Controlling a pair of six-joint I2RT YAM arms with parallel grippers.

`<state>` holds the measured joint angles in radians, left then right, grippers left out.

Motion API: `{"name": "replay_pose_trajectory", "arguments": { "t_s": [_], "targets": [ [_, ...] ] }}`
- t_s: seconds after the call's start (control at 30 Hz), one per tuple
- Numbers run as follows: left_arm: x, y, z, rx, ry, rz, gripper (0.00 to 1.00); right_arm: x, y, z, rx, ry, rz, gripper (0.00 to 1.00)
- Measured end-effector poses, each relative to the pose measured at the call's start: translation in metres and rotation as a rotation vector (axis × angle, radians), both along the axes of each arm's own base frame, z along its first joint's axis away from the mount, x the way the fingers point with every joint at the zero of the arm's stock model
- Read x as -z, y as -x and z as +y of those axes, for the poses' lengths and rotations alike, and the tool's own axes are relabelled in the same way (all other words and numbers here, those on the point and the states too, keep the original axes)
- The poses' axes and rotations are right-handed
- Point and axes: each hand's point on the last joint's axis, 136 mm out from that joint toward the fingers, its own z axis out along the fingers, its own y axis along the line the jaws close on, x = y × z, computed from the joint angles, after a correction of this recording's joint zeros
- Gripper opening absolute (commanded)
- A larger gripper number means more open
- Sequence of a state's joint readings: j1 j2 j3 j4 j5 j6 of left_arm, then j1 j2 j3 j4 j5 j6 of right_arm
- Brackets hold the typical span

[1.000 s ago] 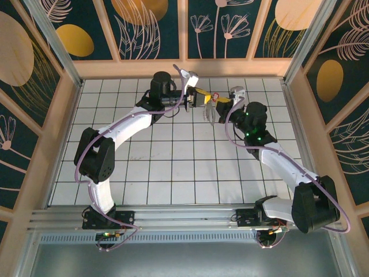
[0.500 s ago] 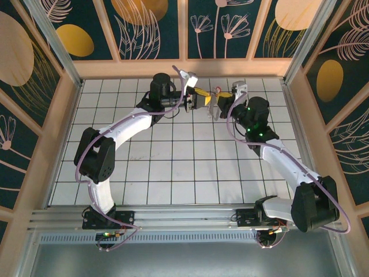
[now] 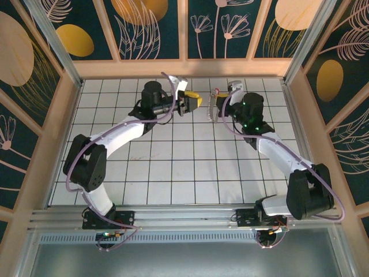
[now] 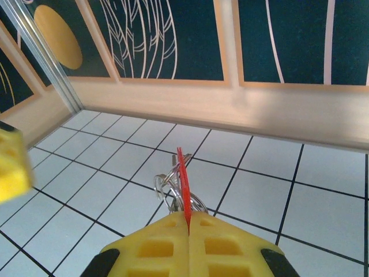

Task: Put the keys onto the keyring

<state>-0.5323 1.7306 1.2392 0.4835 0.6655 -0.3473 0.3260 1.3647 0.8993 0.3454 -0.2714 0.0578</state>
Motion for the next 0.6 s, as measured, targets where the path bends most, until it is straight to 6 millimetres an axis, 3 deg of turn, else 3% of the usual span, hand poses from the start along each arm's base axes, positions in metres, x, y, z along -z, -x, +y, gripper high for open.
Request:
{"name": "replay_pose_trajectory", "arguments": {
  "t_s": [0.3, 0.6],
  "targets": [
    [0.000, -0.019, 0.067, -0.222, 0.031, 0.018, 0.36, 0.032, -0.028, 0.024, -0.040, 0.015, 0.083, 0.00],
    [-0.001, -0.015, 0.081, -0.271, 0.034, 0.014, 0.36, 0.057, -0.053, 0.102, -0.163, -0.010, 0.143, 0.00]
  ]
}}
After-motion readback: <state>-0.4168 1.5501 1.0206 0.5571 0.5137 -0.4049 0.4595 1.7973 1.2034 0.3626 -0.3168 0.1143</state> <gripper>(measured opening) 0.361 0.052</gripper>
